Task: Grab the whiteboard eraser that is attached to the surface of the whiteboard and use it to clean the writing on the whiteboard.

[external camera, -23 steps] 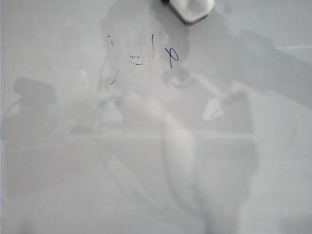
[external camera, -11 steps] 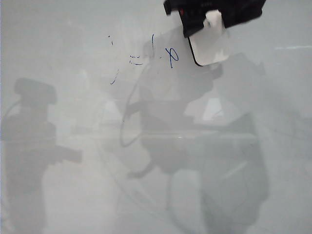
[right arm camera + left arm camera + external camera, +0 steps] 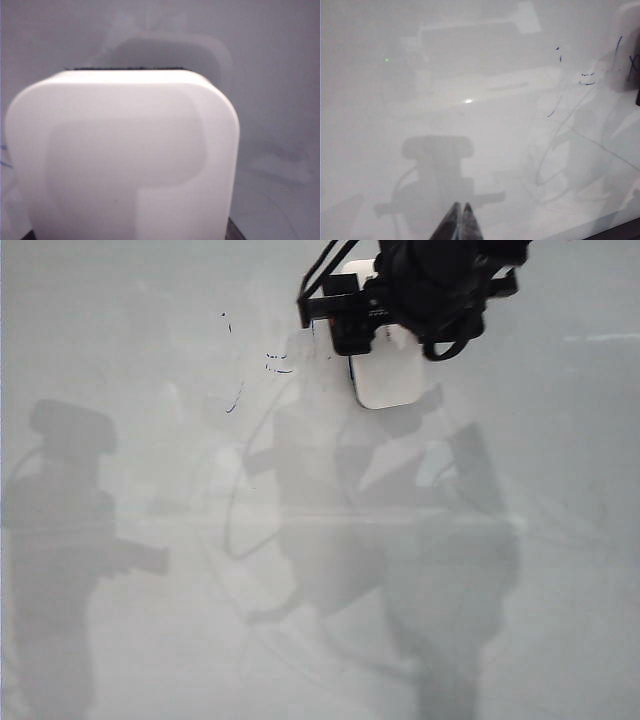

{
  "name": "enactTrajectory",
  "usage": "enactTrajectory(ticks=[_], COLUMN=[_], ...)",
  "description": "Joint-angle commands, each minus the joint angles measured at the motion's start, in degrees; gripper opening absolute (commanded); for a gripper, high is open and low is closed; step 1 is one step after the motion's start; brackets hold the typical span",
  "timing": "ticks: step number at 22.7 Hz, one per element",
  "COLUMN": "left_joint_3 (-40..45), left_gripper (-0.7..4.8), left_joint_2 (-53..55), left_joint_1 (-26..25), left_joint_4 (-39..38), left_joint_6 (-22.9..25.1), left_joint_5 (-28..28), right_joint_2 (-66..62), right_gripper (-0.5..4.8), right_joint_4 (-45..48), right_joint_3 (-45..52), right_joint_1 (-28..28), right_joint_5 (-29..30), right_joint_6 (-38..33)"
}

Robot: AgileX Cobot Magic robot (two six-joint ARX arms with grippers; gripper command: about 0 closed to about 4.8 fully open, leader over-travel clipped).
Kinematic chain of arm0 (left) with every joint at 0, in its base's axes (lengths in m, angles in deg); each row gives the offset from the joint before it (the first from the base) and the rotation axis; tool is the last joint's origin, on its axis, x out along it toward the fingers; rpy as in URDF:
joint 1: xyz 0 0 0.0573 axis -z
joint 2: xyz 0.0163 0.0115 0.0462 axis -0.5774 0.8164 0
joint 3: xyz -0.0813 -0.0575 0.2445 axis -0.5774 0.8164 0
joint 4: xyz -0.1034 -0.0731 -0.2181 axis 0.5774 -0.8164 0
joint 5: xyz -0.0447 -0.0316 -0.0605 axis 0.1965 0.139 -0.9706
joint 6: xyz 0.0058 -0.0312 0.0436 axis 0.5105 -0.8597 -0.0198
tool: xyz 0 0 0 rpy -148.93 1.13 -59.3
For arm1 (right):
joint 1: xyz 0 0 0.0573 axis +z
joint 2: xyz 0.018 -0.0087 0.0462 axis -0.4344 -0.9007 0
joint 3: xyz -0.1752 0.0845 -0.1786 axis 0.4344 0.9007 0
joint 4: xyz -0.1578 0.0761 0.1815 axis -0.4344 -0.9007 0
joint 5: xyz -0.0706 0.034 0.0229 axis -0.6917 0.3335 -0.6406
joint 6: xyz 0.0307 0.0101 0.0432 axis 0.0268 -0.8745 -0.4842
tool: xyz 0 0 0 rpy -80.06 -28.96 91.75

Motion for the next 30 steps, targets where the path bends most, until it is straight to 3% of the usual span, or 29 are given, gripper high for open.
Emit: enactTrajectory(ticks=[1, 7, 17, 20, 23, 30], left_joint_3=[-0.17, -0.17, -0.17, -0.17, -0.17, -0.17], left_gripper=[-0.06, -0.06, -0.06, -0.06, -0.06, -0.06], left_joint_2=[0.07, 0.07, 0.09, 0.09, 0.09, 0.11], left_joint_1=[0.11, 0.09, 0.11, 0.11, 0.11, 0.13], left_joint_4=[0.74, 0.74, 0.68, 0.68, 0.66, 0.66], left_joint_6=[0.2, 0.2, 0.22, 0.22, 0.22, 0.24], left_joint_5=[-0.33, -0.31, -0.31, -0.31, -0.28, -0.11], right_joint_2=[-3.85, -11.08, -19.34, -18.84, -16.26, -15.3], right_gripper=[1.48, 1.48, 1.48, 1.48, 1.49, 1.49], right_joint_4=[2.78, 2.56, -3.56, -7.69, -13.92, -13.94], right_joint_3=[-3.37, -12.0, -23.17, -23.1, -23.06, -23.04], right_joint_1=[0.02, 0.74, 6.1, 6.88, 6.95, 6.56], right_joint_5=[1.55, 4.48, 3.08, -4.87, -18.23, -30.86], right_joint_6=[-0.11, -0.61, -3.43, -2.93, 3.17, 21.27])
